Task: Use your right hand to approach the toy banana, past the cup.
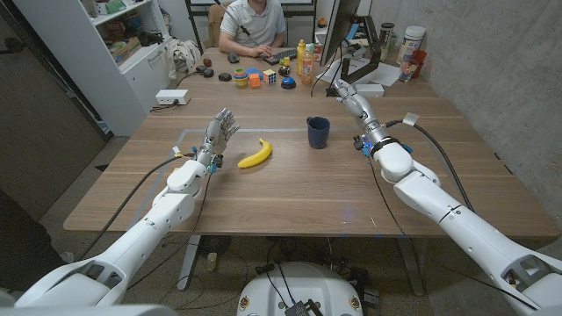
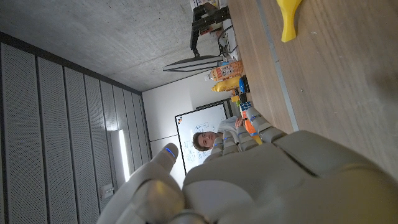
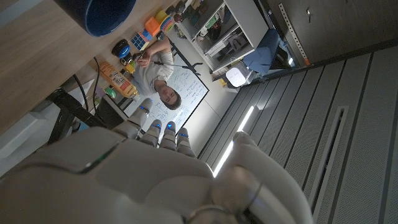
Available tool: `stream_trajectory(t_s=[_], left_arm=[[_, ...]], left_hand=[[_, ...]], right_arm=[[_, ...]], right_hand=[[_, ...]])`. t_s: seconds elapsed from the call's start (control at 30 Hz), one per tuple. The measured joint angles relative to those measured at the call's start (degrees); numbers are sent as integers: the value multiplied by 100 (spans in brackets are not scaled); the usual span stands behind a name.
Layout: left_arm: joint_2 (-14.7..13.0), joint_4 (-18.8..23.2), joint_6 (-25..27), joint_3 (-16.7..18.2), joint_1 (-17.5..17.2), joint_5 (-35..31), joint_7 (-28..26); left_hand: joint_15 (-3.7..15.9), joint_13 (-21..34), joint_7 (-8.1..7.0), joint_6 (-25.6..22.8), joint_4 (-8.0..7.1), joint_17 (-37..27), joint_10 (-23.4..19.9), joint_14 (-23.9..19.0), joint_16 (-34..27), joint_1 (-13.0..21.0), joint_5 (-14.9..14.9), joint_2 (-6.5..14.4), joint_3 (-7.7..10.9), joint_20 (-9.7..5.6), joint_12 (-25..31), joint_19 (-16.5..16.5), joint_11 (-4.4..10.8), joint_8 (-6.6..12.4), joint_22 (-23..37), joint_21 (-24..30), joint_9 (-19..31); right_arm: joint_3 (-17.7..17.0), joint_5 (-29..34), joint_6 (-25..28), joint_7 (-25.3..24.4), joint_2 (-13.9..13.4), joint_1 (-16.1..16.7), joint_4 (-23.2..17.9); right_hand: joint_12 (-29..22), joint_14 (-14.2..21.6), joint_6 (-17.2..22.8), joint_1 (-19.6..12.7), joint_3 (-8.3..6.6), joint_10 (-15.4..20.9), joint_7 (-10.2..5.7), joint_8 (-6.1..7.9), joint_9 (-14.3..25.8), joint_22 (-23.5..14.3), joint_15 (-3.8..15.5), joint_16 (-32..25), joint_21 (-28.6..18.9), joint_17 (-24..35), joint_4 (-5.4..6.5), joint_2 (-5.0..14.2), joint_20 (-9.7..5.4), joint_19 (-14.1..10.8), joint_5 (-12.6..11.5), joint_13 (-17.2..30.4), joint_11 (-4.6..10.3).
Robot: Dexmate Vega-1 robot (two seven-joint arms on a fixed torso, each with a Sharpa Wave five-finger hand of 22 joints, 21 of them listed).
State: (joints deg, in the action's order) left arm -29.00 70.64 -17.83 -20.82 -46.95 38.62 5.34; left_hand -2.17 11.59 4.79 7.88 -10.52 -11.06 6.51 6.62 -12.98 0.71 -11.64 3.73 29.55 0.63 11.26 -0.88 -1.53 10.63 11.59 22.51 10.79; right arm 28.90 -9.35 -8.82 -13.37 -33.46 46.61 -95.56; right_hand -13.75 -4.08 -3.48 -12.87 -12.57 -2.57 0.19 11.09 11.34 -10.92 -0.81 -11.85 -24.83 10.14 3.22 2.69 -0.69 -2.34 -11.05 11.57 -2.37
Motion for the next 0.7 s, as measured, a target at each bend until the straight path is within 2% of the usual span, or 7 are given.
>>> stream_trajectory(t_s=[0.23, 0.43, 0.7], left_arm=[[9, -102, -8, 0, 63, 10, 69], [11, -172, -20, 0, 103, 28, 127], [10, -218, -28, 0, 133, 35, 176]], left_hand=[[0, 0, 0, 0, 0, 0, 0, 0, 0, 0, 0, 0, 0, 0, 0, 0, 0, 0, 0, 0, 0], [0, 0, 0, 0, 0, 0, 0, 0, 0, 0, 0, 0, 0, 0, 0, 0, 0, 0, 0, 0, 0], [0, 0, 0, 0, 0, 0, 0, 0, 0, 0, 0, 0, 0, 0, 0, 0, 0, 0, -1, 0, 0]], right_arm=[[201, 474, 390, -35, 4, -118, -223], [402, 827, 690, -32, 37, -247, -371], [696, 1249, 939, 62, 114, -429, -458]], right_hand=[[0, -21, -31, 17, 46, -21, -31, 0, 0, 0, -23, 22, 0, 0, -46, -104, 135, -91, 0, 4, -21], [0, -1, -31, 9, 70, -21, -30, 0, -1, 0, -43, 21, 0, 14, -70, -174, 132, -88, 0, 4, -20], [0, -1, -61, 7, 104, -53, -61, 0, -1, 19, -42, 21, 0, 14, -70, -173, 153, -109, 0, 4, -52]])
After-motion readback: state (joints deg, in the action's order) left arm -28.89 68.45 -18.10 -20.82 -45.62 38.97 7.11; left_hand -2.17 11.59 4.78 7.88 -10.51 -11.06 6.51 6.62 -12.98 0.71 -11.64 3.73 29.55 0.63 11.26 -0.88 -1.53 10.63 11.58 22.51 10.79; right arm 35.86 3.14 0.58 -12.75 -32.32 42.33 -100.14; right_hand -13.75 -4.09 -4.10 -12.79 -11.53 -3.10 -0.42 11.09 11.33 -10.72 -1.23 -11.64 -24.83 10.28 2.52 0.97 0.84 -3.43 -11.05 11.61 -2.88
